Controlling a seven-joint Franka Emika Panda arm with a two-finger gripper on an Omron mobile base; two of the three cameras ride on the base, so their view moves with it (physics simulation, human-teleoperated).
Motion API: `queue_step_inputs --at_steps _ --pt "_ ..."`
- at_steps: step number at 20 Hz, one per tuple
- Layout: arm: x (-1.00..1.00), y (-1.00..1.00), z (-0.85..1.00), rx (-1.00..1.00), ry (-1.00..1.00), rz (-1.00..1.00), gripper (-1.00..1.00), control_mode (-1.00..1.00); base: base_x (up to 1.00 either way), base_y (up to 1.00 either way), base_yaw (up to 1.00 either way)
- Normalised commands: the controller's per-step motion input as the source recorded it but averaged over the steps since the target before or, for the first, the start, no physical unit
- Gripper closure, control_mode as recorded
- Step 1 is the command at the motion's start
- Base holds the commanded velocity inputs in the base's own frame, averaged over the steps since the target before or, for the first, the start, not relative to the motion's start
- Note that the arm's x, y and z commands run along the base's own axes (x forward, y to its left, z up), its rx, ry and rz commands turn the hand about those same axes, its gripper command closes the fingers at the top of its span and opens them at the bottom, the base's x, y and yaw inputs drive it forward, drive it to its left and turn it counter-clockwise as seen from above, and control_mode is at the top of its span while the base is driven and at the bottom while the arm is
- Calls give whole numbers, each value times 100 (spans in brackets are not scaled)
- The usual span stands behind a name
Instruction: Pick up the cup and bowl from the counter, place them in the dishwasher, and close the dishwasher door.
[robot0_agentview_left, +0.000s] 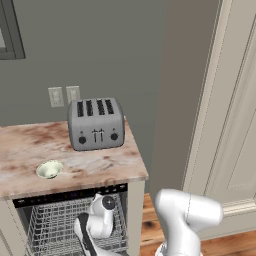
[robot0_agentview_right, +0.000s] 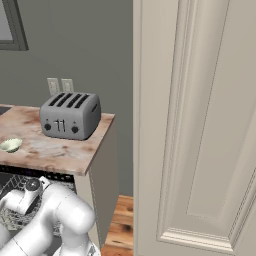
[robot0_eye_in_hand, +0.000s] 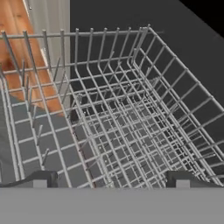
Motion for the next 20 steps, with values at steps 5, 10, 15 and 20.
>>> queue_step_inputs --at_steps 5,10,15,20 --pt "-16 47 59 0 0 6 -100 -100 0 0 0" --pt "-13 33 57 0 0 13 -100 -100 0 0 0" --pt "-23 24 58 0 0 14 -100 -100 0 0 0" --pt "-31 16 53 1 0 12 -100 -100 0 0 0"
